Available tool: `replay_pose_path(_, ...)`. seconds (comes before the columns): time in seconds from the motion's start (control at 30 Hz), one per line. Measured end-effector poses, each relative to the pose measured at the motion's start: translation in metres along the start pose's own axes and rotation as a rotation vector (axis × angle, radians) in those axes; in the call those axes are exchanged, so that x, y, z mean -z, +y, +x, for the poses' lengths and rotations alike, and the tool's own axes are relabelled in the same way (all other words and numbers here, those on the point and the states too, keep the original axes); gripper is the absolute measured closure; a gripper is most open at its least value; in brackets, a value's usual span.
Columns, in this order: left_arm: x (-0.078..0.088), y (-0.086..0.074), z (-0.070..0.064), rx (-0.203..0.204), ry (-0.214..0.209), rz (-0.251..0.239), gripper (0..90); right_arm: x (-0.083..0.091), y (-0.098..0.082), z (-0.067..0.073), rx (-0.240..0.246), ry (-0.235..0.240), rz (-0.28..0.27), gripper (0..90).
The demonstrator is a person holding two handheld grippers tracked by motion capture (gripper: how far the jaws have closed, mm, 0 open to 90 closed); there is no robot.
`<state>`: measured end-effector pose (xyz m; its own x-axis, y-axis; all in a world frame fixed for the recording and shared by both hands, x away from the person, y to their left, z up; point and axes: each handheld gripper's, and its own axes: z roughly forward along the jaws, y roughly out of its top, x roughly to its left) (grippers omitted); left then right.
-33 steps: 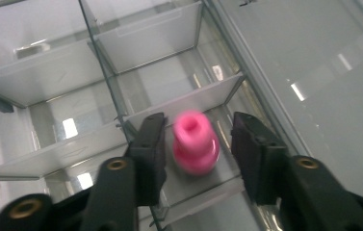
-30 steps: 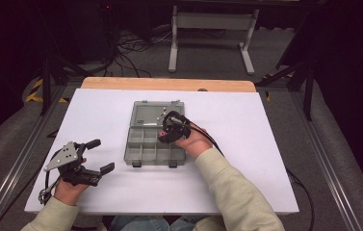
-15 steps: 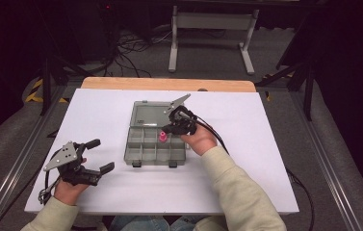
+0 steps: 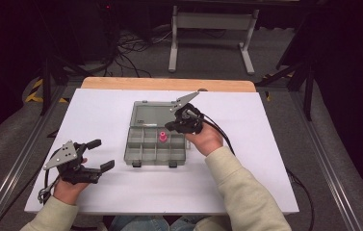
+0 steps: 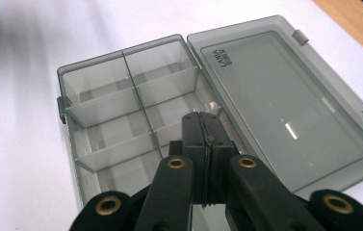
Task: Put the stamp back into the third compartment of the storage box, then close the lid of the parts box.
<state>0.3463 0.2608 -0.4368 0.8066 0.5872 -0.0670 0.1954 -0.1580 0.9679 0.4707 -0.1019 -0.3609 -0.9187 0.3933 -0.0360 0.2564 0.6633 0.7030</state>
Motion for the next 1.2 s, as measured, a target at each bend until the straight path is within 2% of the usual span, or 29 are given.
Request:
replay_pose_path(0.17,-0.001,0.007,0.003,0.016,-0.009,0.019,16.8,0.012,-0.001,-0.002,-0.01,-0.012,-0.018,90.0)
replay_pose_path(0.3,-0.003,0.016,0.005,0.014,-0.001,0.04,24.9,0.019,-0.004,-0.004,-0.023,-0.028,-0.018,90.0)
replay_pose_path(0.4,-0.006,0.021,0.009,0.019,0.02,0.072,33.0,0.022,-0.006,-0.006,-0.037,-0.04,-0.017,90.0)
replay_pose_path(0.5,-0.009,0.025,0.013,0.031,0.019,0.098,47.3,0.025,-0.008,-0.007,-0.044,-0.056,-0.014,90.0)
replay_pose_path(0.53,-0.011,0.027,0.015,0.027,0.03,0.122,47.3,0.026,-0.008,-0.007,-0.045,-0.063,-0.014,90.0)
replay_pose_path(0.57,-0.012,0.03,0.016,0.021,0.04,0.135,58.2,0.028,-0.009,-0.009,-0.056,-0.071,-0.011,90.0)
replay_pose_path(0.63,-0.015,0.036,0.02,0.008,0.046,0.162,67.9,0.029,-0.01,-0.012,-0.063,-0.074,-0.013,90.0)
replay_pose_path(0.7,-0.018,0.039,0.021,0.013,0.048,0.176,76.3,0.029,-0.011,-0.012,-0.069,-0.075,-0.014,90.0)
replay_pose_path(0.73,-0.02,0.042,0.024,0.01,0.047,0.191,76.3,0.03,-0.011,-0.014,-0.076,-0.077,-0.014,90.0)
replay_pose_path(0.83,-0.026,0.05,0.028,0.008,0.051,0.217,88.8,0.03,-0.014,-0.019,-0.095,-0.081,-0.012,90.0)
replay_pose_path(0.97,-0.036,0.059,0.034,-0.002,0.063,0.253,89.9,0.028,-0.017,-0.025,-0.109,-0.089,0.002,90.0)
replay_pose_path(1.2,-0.055,0.076,0.048,0.018,0.096,0.306,90.0,0.021,-0.021,-0.038,-0.152,-0.087,0.006,90.0)
